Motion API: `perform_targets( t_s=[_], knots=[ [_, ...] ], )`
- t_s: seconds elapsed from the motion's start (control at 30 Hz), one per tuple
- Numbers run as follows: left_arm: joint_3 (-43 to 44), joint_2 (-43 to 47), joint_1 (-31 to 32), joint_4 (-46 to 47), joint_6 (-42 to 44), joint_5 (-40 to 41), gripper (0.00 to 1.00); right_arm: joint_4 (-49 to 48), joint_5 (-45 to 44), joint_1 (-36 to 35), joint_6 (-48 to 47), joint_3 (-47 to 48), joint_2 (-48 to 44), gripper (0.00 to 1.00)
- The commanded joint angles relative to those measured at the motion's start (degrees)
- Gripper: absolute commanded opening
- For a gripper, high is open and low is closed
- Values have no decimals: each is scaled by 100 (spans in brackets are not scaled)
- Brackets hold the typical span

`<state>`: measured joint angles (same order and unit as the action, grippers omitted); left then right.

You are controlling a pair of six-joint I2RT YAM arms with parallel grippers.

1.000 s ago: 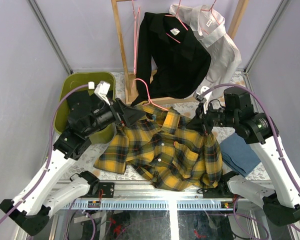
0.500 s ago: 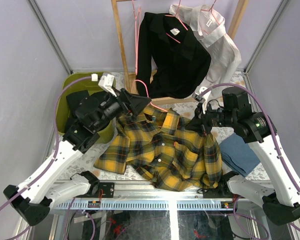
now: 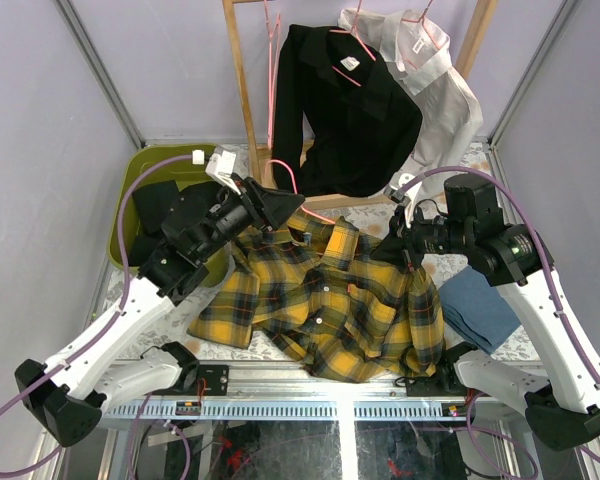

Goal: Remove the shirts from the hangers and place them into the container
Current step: Pick up the hanger from the clothesline.

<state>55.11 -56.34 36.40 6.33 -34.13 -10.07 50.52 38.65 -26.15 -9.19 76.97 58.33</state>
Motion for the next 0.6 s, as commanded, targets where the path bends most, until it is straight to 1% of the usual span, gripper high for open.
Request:
perform_targets(
  t_s=[0.0,0.17,0.3,0.4,0.57],
  knots=[
    [-103,40,42,607,11,45,44,-235,203,-9,46,50,-58,0],
    [-143,-45,42,854,-50,-108,42,-223,196,-10,62,37,-67,0],
    [-71,-133,42,831,29,-127,36,-226,184,-11,67,13,-80,0],
    [-40,-122,43,836,72,-101,34,-210,161,-7,64,3,-76,0],
    [38,-249,41,798,52,-272,33,-227,229,-10,66,-6,-67,0]
  ],
)
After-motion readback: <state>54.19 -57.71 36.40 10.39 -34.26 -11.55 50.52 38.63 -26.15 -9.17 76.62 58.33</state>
